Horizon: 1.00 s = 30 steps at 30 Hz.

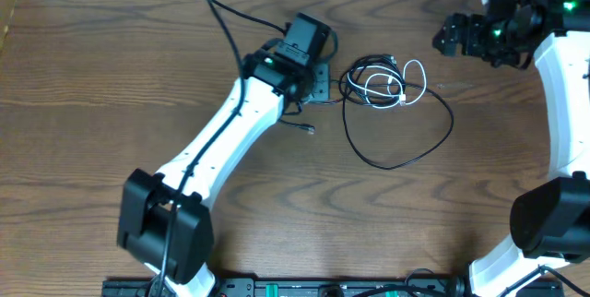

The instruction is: Untangle cables

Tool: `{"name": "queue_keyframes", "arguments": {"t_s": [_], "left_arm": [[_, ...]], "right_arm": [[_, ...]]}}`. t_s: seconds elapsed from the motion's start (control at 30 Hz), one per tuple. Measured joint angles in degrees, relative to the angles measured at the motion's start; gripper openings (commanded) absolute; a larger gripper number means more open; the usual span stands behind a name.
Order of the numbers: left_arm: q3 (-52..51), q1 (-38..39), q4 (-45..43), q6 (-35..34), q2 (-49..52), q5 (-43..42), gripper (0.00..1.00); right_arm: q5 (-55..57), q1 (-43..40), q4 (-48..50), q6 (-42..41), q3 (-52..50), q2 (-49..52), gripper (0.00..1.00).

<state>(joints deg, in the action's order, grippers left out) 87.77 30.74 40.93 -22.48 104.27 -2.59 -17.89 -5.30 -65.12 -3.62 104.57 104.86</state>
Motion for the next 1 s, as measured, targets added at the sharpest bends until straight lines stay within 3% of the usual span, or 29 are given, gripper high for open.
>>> {"name": "queue_keyframes", "arguments": {"t_s": [0.27,0.4,0.6,1.0], "left_arm": [[0.0,3.1,-6.7,0.1,6.5,0.1,0.47],[0.0,4.0,-11.6,0.1,9.2,0.2,0.56],[0.0,4.2,-17.6,-0.9,14.1,0.2,0.58],[0.0,4.2,-28.1,-7.2,18.1,-0.1,0.58]], "right_arm": [[2.4,-0.5,-1.0,1.3,0.0,0.0,0.99],[7.9,-0.5,-1.9,0.7,0.0,0.0,0.99],[16.0,-1.0,-2.8,-2.5,0.0,0.0,0.99],[18.9,-2.4,-2.8,-5.0,0.0,0.0,0.99]]}}
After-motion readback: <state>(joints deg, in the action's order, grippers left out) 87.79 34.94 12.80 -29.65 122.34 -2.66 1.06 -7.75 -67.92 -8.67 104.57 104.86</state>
